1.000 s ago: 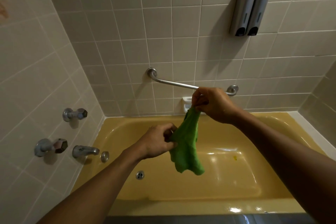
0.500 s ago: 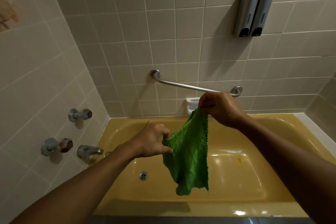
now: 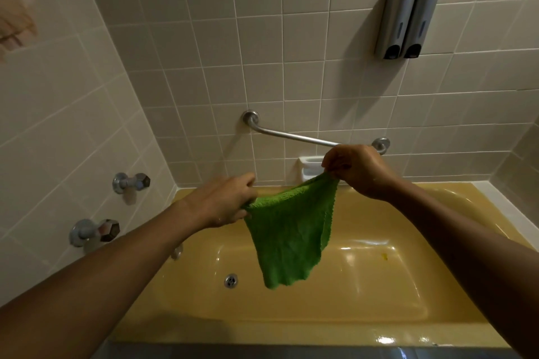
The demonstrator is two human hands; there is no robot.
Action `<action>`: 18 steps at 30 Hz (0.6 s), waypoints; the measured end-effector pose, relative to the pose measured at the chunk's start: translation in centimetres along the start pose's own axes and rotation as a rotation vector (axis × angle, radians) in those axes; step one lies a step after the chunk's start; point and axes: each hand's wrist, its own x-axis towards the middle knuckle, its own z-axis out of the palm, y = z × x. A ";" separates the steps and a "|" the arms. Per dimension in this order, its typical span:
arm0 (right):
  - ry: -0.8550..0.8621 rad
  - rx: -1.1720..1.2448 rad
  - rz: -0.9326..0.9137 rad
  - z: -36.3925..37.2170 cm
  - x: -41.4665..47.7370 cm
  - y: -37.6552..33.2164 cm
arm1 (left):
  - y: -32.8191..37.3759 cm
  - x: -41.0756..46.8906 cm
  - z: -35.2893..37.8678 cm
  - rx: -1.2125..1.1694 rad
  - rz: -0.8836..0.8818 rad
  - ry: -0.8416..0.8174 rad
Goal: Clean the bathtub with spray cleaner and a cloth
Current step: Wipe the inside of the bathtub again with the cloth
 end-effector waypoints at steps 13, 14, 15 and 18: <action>0.108 -0.026 -0.030 -1.1 1.3 -0.8 | -0.2 -0.6 -1.7 -0.262 0.129 -0.022; 0.105 -0.028 -0.033 -1.1 1.3 -0.9 | -0.2 -0.5 -1.6 -0.226 0.124 -0.035; 0.099 -0.024 -0.034 -1.1 1.3 -1.1 | -0.2 -0.5 -1.4 -0.203 0.117 -0.033; 0.076 -0.004 -0.019 -1.2 1.2 -1.2 | -0.6 -0.5 -1.0 -0.188 0.090 0.021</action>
